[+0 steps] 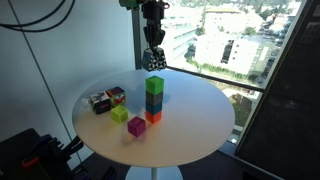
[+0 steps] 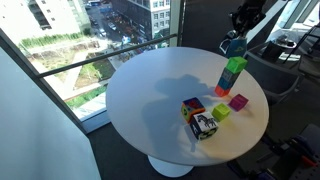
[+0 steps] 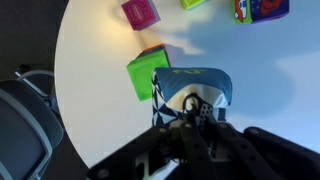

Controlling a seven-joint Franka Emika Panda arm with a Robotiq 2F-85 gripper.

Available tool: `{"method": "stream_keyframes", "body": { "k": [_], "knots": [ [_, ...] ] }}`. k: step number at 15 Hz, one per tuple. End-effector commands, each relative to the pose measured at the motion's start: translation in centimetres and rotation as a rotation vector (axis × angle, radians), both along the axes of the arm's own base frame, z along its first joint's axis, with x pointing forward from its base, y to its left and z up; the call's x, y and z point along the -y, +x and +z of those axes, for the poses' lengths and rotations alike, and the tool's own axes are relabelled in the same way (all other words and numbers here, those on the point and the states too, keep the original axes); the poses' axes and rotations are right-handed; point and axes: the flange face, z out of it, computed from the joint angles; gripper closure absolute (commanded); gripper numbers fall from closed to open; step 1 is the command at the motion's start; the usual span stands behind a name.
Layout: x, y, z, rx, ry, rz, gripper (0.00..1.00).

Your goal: Pick up the block with the number four on it and put it on the green block

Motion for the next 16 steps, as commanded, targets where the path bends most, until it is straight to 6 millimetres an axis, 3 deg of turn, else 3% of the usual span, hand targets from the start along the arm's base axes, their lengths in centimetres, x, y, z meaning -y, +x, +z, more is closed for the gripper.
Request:
{"method": "stream_keyframes", "body": {
  "k": [1, 16],
  "knots": [
    [1.4, 0.2, 0.6, -0.010, 0.012, 0.007, 0.95],
    [3.0, -1.3, 0.4, -0.023, 0.013, -0.004, 0.95]
  ]
}}
